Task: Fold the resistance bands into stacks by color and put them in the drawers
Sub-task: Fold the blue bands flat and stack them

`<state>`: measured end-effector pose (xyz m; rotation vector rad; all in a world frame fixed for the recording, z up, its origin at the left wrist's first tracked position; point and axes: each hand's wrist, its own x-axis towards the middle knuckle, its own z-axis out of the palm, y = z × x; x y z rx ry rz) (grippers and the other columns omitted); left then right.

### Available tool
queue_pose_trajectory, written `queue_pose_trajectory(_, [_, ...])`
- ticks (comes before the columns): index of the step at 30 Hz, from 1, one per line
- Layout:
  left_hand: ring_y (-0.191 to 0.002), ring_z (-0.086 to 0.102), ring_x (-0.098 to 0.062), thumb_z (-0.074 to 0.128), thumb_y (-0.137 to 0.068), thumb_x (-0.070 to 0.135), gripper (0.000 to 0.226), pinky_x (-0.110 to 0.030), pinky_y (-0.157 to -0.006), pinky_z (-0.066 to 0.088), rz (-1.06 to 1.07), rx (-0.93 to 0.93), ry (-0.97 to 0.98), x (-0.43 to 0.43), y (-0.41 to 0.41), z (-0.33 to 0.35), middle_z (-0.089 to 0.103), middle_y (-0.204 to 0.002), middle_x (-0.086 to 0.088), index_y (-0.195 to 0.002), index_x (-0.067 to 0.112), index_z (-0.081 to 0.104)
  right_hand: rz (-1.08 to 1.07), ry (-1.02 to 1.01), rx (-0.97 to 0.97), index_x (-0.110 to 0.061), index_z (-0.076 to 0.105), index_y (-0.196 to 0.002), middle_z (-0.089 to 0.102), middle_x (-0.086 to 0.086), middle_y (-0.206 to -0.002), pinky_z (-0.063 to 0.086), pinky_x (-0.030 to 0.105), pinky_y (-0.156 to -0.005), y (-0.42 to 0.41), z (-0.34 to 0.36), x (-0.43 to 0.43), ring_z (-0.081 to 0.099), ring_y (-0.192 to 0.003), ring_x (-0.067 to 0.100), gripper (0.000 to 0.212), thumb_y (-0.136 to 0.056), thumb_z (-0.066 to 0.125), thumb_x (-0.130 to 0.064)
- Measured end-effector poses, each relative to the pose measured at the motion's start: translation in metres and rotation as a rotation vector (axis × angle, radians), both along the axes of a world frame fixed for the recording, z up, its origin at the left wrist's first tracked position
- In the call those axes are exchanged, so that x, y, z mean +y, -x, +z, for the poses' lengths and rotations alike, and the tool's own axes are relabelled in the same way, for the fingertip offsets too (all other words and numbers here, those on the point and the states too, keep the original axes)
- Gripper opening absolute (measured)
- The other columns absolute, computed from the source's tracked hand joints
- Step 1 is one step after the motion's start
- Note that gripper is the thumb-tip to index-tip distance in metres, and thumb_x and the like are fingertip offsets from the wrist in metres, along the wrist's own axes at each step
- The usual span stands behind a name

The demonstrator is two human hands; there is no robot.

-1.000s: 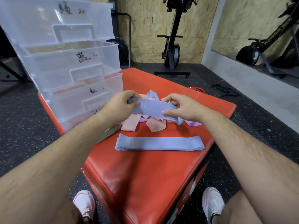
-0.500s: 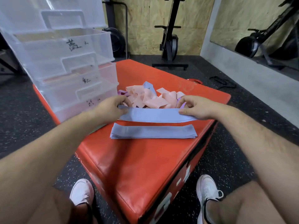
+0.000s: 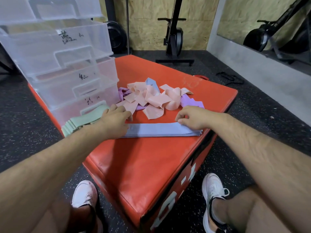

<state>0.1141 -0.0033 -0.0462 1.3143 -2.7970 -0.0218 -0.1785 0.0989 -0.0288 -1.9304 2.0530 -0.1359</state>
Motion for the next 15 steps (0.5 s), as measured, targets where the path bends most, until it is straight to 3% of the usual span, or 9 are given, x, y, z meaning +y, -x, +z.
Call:
queue_pose_trajectory(4, [-0.119, 0.048, -0.023, 0.045, -0.079, 0.044, 0.041, -0.034, -0.097, 0.035, -0.084, 0.074, 0.002, 0.002, 0.011, -0.001, 0.059, -0.117, 0.007, -0.113, 0.031, 0.063, -0.088, 0.004, -0.016, -0.031, 0.07, -0.117, 0.06, -0.009, -0.119, 0.044, 0.026, -0.094, 0.02, 0.016, 0.002, 0.056, -0.109, 0.014, 0.028, -0.1, 0.052, -0.017])
queue_pose_trajectory(6, [-0.114, 0.054, -0.02, 0.036, -0.071, 0.062, 0.059, -0.035, -0.097, 0.041, -0.154, 0.128, -0.114, 0.005, 0.024, -0.001, 0.062, -0.114, 0.008, -0.113, 0.031, 0.064, -0.083, -0.07, -0.026, -0.032, 0.068, -0.122, 0.062, -0.011, -0.125, 0.043, 0.025, -0.097, 0.028, 0.019, 0.009, 0.057, -0.11, 0.011, 0.03, -0.094, 0.063, -0.021])
queue_pose_trajectory(9, [-0.113, 0.054, -0.012, 0.042, -0.065, 0.08, 0.073, -0.035, -0.1, 0.043, -0.228, 0.128, -0.266, 0.013, 0.045, -0.006, 0.06, -0.118, 0.012, -0.122, 0.037, 0.059, -0.06, -0.191, -0.069, -0.037, 0.058, -0.134, 0.057, -0.019, -0.13, 0.042, 0.028, -0.105, 0.027, 0.015, 0.022, 0.054, -0.117, 0.008, 0.06, -0.079, 0.081, -0.034])
queue_pose_trajectory(12, [-0.12, 0.05, -0.011, 0.065, -0.074, 0.069, 0.069, -0.033, -0.104, 0.042, -0.275, 0.101, -0.314, 0.014, 0.059, -0.015, 0.055, -0.13, 0.011, -0.135, 0.041, 0.05, -0.011, -0.152, -0.023, -0.041, 0.051, -0.139, 0.054, -0.019, -0.138, 0.042, 0.031, -0.108, 0.021, 0.005, 0.024, 0.053, -0.122, 0.008, 0.078, -0.07, 0.086, -0.04])
queue_pose_trajectory(15, [-0.116, 0.05, -0.012, 0.073, -0.08, 0.051, 0.055, -0.034, -0.102, 0.042, -0.291, 0.12, -0.342, 0.011, 0.065, -0.021, 0.054, -0.123, 0.009, -0.132, 0.043, 0.053, 0.028, -0.115, 0.003, -0.04, 0.05, -0.14, 0.054, -0.015, -0.137, 0.042, 0.032, -0.107, 0.016, -0.002, 0.025, 0.053, -0.122, 0.011, 0.076, -0.073, 0.084, -0.043])
